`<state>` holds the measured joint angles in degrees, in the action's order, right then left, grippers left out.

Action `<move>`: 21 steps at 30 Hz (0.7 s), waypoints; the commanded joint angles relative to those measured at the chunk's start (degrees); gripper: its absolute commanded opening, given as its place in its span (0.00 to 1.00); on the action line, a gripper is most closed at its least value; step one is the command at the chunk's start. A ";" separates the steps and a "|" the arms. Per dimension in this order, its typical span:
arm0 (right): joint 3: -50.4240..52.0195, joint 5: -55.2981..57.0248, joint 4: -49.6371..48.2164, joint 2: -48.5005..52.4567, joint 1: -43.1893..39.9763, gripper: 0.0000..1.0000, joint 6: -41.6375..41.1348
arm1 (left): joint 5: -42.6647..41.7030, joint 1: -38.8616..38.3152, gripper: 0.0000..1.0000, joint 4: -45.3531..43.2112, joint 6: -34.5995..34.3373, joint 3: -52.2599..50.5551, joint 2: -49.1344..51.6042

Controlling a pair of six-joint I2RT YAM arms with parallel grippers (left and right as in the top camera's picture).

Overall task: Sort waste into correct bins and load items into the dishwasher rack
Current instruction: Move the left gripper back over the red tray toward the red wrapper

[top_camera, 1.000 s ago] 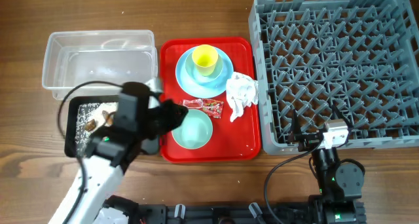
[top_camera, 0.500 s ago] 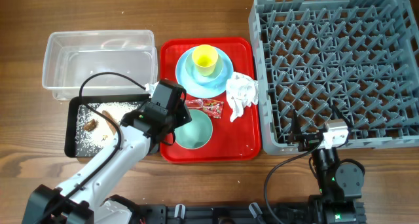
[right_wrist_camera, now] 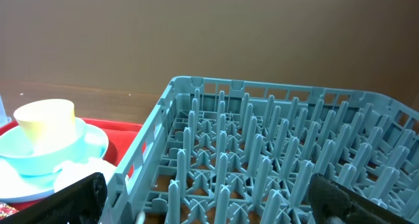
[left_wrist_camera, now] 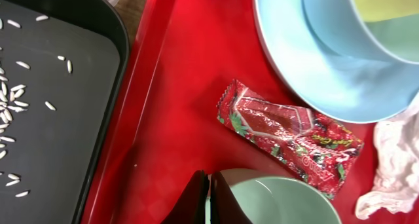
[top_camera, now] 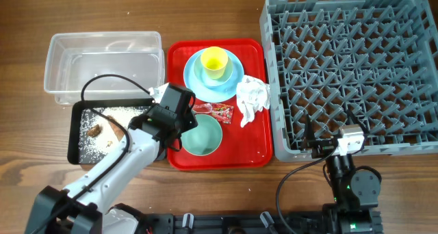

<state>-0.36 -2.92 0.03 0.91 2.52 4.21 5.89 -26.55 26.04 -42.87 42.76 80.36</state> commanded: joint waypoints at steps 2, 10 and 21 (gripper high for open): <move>0.07 0.33 -0.15 -0.26 -0.13 1.00 0.26 | 1.70 -0.20 0.05 -1.77 0.76 0.59 3.58; 0.07 0.33 -0.15 -0.26 -0.13 1.00 0.26 | -6.21 -0.37 0.04 -1.22 2.62 0.59 3.98; 0.07 0.33 -0.15 -0.26 -0.13 1.00 0.28 | -20.00 -0.35 0.04 -1.27 3.69 0.66 3.96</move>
<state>-0.36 -2.92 0.05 0.91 2.52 4.21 -11.00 -26.59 25.04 -40.99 42.76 83.96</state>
